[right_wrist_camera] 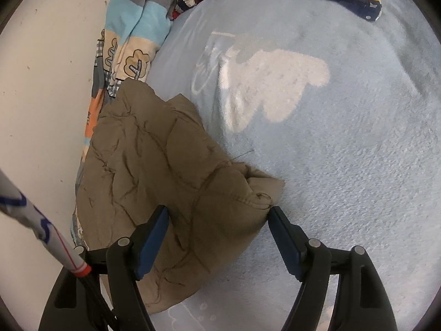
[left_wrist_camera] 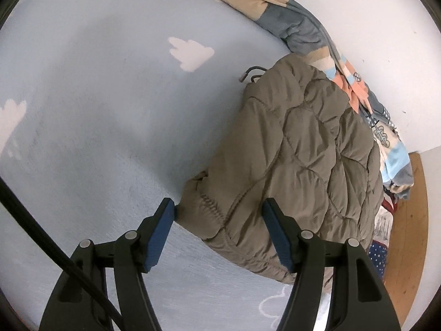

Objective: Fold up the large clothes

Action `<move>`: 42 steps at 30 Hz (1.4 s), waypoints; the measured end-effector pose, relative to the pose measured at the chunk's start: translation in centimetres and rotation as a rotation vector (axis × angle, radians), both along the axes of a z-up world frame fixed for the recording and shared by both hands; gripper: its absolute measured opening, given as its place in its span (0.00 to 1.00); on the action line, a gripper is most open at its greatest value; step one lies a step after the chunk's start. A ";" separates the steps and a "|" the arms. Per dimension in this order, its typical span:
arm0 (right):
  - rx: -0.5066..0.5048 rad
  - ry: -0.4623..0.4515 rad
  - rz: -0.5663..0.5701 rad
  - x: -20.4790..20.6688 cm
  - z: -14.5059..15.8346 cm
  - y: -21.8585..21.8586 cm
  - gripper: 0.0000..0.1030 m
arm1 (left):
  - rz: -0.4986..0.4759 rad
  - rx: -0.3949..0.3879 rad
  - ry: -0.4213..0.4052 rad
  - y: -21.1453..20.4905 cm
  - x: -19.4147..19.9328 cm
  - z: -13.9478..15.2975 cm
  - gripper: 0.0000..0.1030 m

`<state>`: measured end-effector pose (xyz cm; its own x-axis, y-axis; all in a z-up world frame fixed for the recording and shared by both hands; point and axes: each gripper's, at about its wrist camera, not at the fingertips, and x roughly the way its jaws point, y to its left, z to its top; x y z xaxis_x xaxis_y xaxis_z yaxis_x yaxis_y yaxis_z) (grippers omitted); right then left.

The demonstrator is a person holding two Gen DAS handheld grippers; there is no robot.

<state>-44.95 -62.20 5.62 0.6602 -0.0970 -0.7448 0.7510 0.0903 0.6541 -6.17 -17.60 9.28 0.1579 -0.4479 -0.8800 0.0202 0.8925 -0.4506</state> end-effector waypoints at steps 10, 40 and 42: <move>0.008 -0.009 -0.020 0.3 -0.9 0.1 0.79 | 0.074 0.003 -0.052 -0.9 -0.3 -1.3 0.73; -0.213 0.117 0.101 4.2 0.8 1.2 0.44 | -0.133 0.283 -0.374 -6.7 -1.1 0.4 0.54; -0.236 0.134 0.113 4.5 1.1 1.4 0.43 | -0.160 0.324 -0.410 -7.2 -1.5 0.7 0.52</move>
